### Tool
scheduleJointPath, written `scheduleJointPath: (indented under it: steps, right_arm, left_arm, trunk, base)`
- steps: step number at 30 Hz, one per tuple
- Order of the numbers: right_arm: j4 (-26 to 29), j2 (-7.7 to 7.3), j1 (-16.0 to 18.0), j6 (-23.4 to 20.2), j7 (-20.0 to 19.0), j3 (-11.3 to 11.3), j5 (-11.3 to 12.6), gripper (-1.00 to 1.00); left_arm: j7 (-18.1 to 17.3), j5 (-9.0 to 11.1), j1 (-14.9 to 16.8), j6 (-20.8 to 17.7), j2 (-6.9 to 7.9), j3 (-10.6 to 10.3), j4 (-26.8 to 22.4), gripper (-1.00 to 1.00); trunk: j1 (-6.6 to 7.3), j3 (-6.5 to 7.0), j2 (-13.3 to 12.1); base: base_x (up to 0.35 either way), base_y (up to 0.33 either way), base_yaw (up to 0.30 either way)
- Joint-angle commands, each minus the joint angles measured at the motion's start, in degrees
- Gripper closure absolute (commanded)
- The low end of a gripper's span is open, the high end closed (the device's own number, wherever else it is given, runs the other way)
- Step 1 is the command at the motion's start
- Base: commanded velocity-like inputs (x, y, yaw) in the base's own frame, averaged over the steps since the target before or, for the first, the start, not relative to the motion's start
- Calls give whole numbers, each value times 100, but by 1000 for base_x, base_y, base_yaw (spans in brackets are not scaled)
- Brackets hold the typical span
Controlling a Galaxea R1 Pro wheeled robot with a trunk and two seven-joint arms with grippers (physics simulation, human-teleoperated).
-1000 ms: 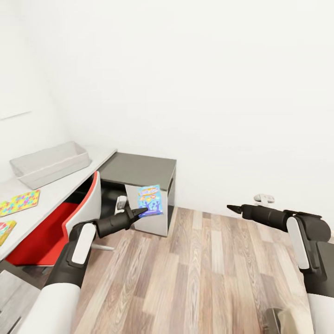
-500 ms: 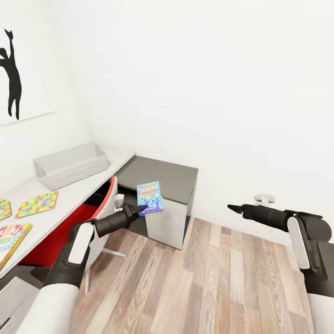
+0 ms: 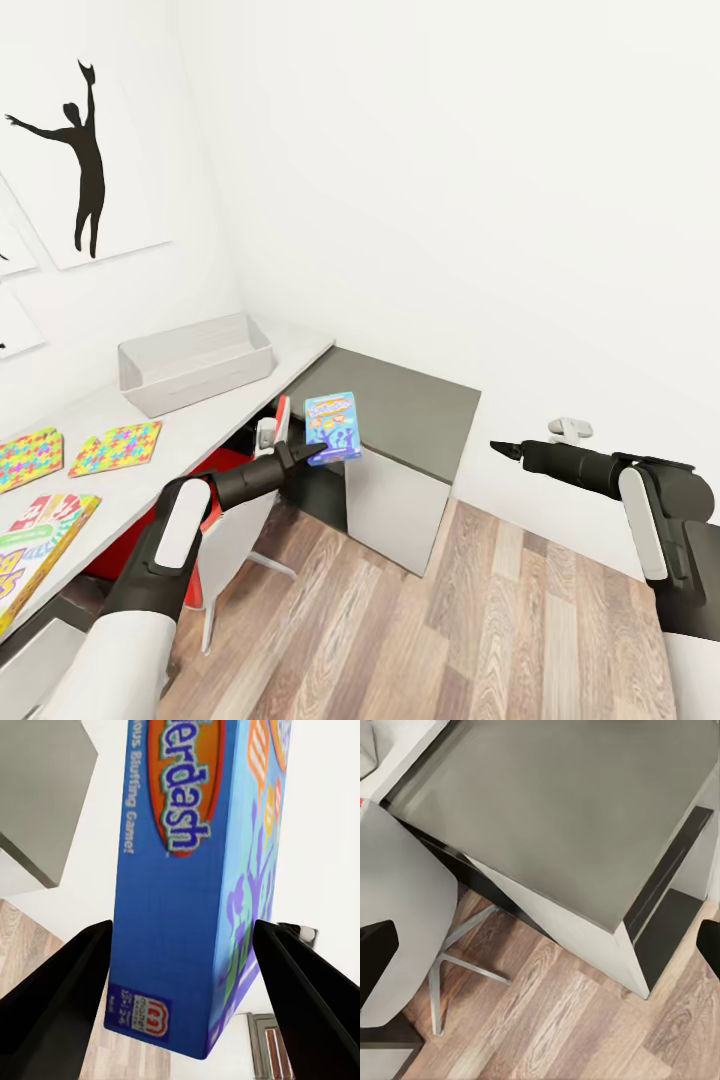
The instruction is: Put all the toys in the child's room - the three board games (two on the bed and one on the table), the two jigsaw puzzles on the table, and the tennis ball on the table - inside the toy box on the table in the child's room.
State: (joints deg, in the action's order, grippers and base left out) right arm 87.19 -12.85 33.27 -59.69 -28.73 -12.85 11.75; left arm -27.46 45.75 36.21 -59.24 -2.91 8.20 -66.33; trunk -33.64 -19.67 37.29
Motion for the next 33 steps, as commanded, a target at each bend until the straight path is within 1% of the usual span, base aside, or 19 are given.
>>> scheduleJointPath:
  steps: [1, 3, 4, 7, 12, 19, 28, 33]
  right_arm:
    - [2, -1, 5, -31, -20, -9, 2, -100]
    - [4, 0, 5, -31, -19, -11, -1, -100]
    - [4, 0, 5, -31, -19, -11, -1, -100]
    - [3, 1, 5, -31, -19, -13, 0, -100]
    - [5, 1, 5, -31, -19, -15, 0, -100]
    - [3, 5, 5, -31, -19, -15, -4, -100]
    - [1, 7, 5, -31, -19, -1, -6, -100]
    - [1, 9, 5, -31, -19, -11, -10, -100]
  left_arm:
    - [-40, -2, 7, -35, -9, -51, -13, 100]
    - [-32, 0, 8, -30, -12, -158, -53, 100]
    - [-32, 0, 8, -30, -12, -158, -53, 100]
    - [-20, 0, 9, -27, -14, -257, -114, 100]
    - [-11, -1, 9, -26, -16, -319, -157, 100]
    - [-2, -6, 9, -20, -17, -351, -180, 100]
    - [7, -13, 9, -14, -17, -369, -189, 100]
    - [9, -7, 4, 1, -17, -370, -227, 100]
  trunk:
    - [-5, -7, 6]
    - [-5, -7, 6]
    - [-5, -7, 6]
    - [-5, -7, 6]
    - [-5, -7, 6]
    - [-5, -7, 6]
    - [-5, -7, 6]
    - [-5, -7, 6]
  base:
    - [340, 0, 118]
    - [340, 0, 85]
    - [340, 0, 75]
    - [340, 0, 49]
    - [340, 0, 26]
    - [340, -7, 8]
    - [338, -70, 2]
    - [186, -48, 78]
